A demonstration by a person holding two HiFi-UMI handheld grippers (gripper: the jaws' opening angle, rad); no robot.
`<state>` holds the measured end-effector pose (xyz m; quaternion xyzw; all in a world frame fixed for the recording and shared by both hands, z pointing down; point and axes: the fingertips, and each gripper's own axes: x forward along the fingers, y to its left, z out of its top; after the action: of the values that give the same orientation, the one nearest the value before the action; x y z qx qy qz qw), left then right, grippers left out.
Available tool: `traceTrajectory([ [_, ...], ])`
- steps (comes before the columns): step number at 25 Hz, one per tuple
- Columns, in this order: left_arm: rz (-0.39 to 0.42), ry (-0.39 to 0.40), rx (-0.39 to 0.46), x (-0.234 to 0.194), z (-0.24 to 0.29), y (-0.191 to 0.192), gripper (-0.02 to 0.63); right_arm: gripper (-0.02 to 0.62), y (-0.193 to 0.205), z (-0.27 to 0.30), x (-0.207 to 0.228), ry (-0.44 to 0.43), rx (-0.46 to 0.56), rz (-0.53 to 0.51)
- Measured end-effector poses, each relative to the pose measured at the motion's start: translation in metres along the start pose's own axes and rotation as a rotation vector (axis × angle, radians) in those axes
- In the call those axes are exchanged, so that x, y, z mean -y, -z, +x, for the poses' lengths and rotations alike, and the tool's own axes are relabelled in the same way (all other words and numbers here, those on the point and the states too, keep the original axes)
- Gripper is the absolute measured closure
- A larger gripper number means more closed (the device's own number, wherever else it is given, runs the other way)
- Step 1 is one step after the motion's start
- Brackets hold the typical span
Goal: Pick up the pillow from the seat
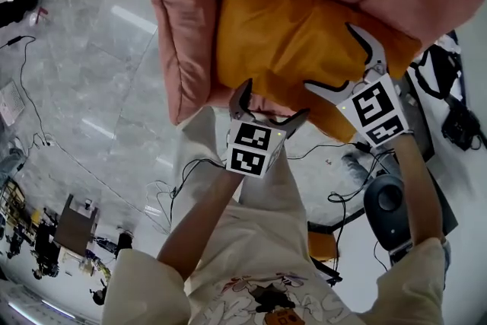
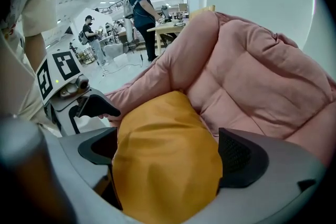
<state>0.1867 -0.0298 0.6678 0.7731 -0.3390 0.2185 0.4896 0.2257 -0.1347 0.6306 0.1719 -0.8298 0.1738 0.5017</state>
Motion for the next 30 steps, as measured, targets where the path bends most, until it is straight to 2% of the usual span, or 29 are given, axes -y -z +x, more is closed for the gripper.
traceTrajectory([
  [4,-0.009,-0.043,-0.007,-0.010,0.021,0.000,0.011,0.014,0.014,0.007,0.014,-0.012,-0.026,-0.025],
  [8,-0.007,-0.074,-0.030,-0.015,0.039,0.004,0.011,0.014,0.023,0.013,0.026,-0.010,-0.062,-0.121],
  [13,0.005,-0.087,-0.044,-0.020,0.069,0.012,0.011,0.014,0.042,0.031,0.034,-0.087,-0.147,-0.208],
  [17,-0.009,-0.134,-0.062,-0.026,0.093,0.030,0.011,0.014,0.060,0.038,0.046,-0.090,-0.216,-0.313],
  [27,-0.018,-0.175,-0.062,-0.043,0.108,0.032,0.012,0.015,0.070,0.066,0.059,-0.144,-0.254,-0.276],
  [30,-0.015,-0.188,-0.053,-0.045,0.110,0.031,0.037,0.015,0.074,0.071,0.061,-0.147,-0.272,-0.281],
])
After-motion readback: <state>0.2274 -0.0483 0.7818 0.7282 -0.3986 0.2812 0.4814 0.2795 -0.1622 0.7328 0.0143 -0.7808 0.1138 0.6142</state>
